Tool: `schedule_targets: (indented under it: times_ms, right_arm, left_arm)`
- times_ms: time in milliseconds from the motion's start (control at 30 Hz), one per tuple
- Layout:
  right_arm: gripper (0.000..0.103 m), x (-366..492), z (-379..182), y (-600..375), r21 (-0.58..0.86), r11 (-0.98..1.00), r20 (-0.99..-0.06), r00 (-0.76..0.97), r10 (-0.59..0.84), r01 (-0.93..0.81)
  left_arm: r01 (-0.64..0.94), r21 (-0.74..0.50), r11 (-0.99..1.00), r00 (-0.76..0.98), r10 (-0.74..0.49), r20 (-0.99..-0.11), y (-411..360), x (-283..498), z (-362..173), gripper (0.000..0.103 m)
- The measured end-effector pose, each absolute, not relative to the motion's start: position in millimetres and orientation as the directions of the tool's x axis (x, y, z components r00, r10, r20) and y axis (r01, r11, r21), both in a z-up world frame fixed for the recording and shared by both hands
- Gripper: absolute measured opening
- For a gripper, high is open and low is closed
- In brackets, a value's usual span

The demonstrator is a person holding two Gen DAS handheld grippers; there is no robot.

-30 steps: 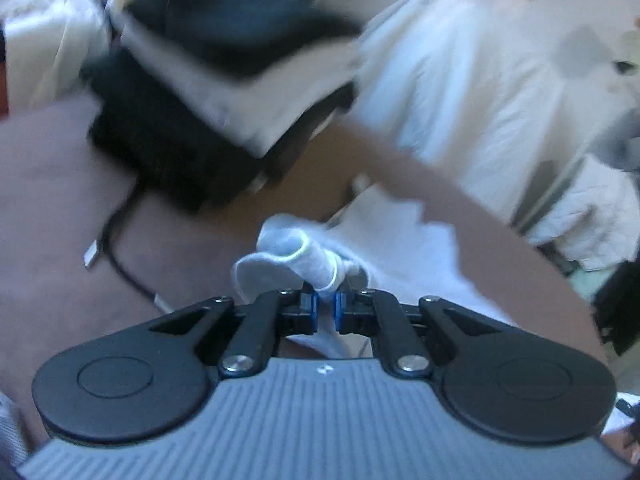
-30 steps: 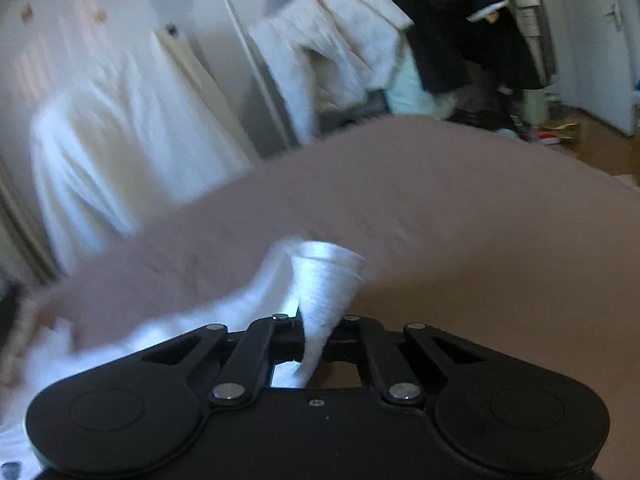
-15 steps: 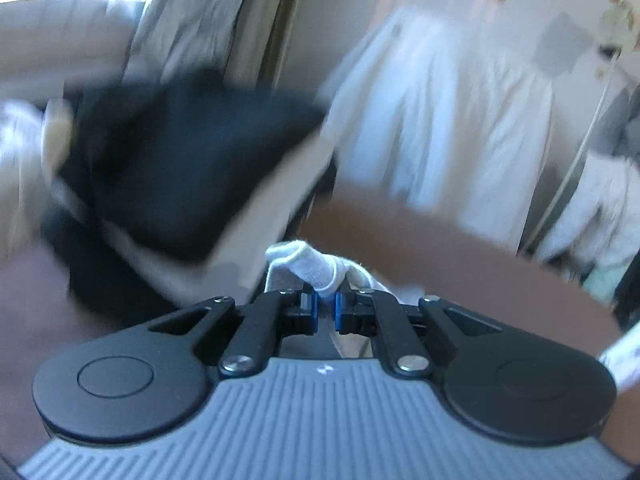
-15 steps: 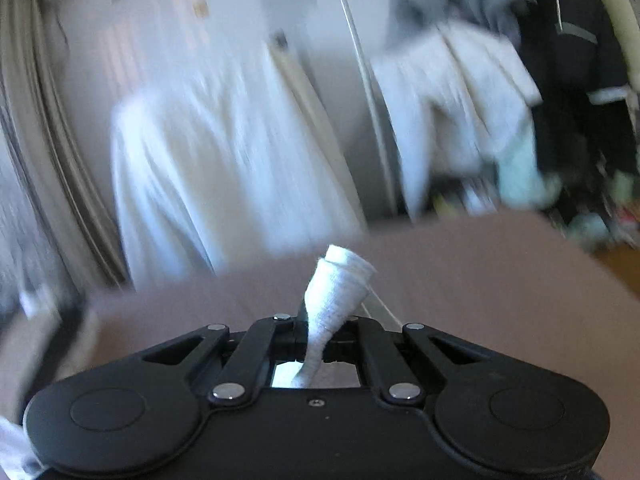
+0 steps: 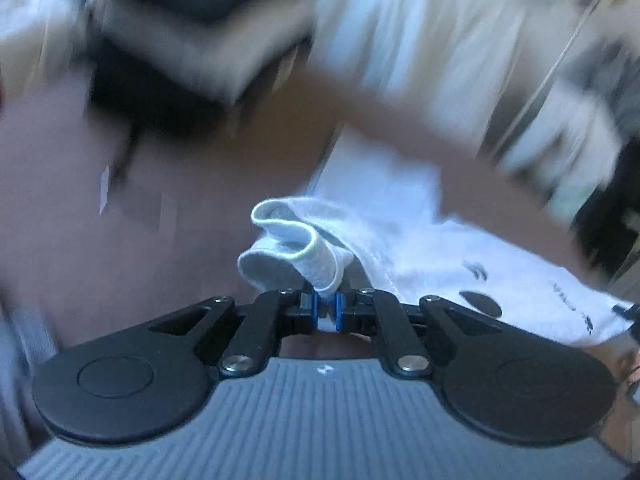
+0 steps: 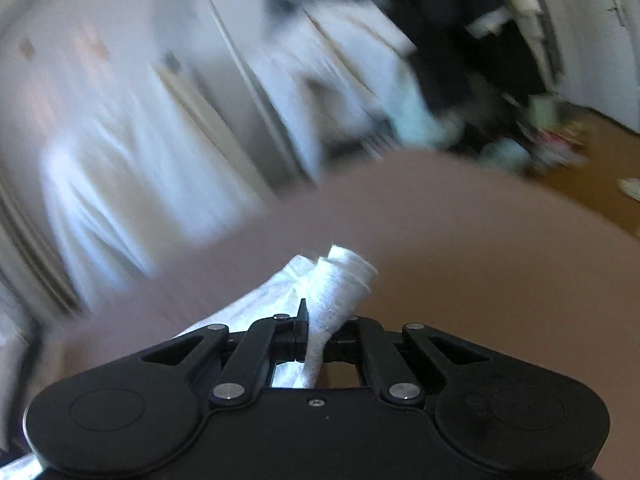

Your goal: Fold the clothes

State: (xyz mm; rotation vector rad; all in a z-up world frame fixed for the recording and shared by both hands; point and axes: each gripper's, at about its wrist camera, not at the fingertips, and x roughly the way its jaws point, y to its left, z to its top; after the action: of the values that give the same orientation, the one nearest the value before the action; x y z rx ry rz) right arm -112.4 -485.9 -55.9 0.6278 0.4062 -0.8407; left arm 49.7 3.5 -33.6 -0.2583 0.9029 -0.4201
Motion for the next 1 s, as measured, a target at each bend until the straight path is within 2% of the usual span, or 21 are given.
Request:
schedule_targets:
  times_ms: [100,167,300,400,433,467,533,600,667,700,733,800,867,967,1000]
  right_arm:
    - [0.002,-126,-118,-493,0.326,0.418,-0.698,0.515,-0.498,0.848]
    - [0.002,-128,-128,-493,0.32,0.417,-0.693,0.51,-0.509,0.851]
    - [0.003,-109,-117,-483,0.142,0.523,-0.689,0.463,-0.557,0.841]
    - [0.015,-111,-112,-481,0.028,0.499,-0.684,0.381,-0.623,0.866]
    - [0.025,-113,-112,-478,-0.034,0.469,-0.685,0.321,-0.653,0.882]
    - [0.025,-111,-112,-474,-0.135,0.416,-0.678,0.222,-0.701,0.899]
    - [0.034,-107,-107,-465,-0.317,0.304,-0.622,0.045,-0.782,0.898]
    - [0.034,-108,-89,-461,-0.276,0.304,-0.599,0.084,-0.796,0.912]
    - [0.041,-104,-64,-457,-0.145,0.367,-0.594,0.216,-0.775,0.919]
    - [0.048,-96,-52,-454,-0.079,0.415,-0.593,0.291,-0.75,0.907]
    - [0.052,-82,-41,-451,-0.02,0.481,-0.599,0.374,-0.708,0.877]
    - [0.054,-43,-27,-443,0.09,0.633,-0.623,0.54,-0.566,0.769]
    - [0.057,8,-20,-430,0.209,0.768,-0.644,0.676,-0.358,0.605]
    - [0.067,91,-20,-412,0.388,0.859,-0.637,0.771,-0.011,0.333]
    - [0.068,119,-24,-409,0.448,0.854,-0.626,0.775,0.088,0.264]
  left_arm:
    - [0.192,-0.369,0.91,0.419,-0.416,-0.807,-3,38,-89,0.007]
    - [0.16,-0.397,0.904,0.422,-0.426,-0.8,4,41,-87,0.01]
    - [0.15,-0.38,0.913,0.46,-0.405,-0.79,9,46,-73,0.018]
    - [0.127,-0.374,0.919,0.458,-0.389,-0.8,15,42,-71,0.024]
    - [0.117,-0.374,0.92,0.454,-0.384,-0.804,18,40,-71,0.025]
    - [0.106,-0.376,0.92,0.453,-0.382,-0.806,22,38,-70,0.025]
    - [0.11,-0.367,0.924,0.475,-0.373,-0.797,32,31,-55,0.025]
    - [0.126,-0.344,0.93,0.504,-0.359,-0.786,41,23,-40,0.025]
    - [0.143,-0.33,0.933,0.529,-0.354,-0.771,48,19,-26,0.025]
    - [0.157,-0.349,0.924,0.531,-0.377,-0.759,50,26,-22,0.026]
    - [0.17,-0.368,0.914,0.531,-0.4,-0.747,50,35,-18,0.026]
    - [0.23,-0.393,0.891,0.523,-0.453,-0.722,41,62,-10,0.028]
    - [0.286,-0.387,0.877,0.507,-0.481,-0.715,26,96,-10,0.038]
    - [0.346,-0.358,0.867,0.47,-0.491,-0.734,-2,152,-17,0.041]
    - [0.351,-0.338,0.873,0.432,-0.471,-0.769,-14,172,-23,0.041]
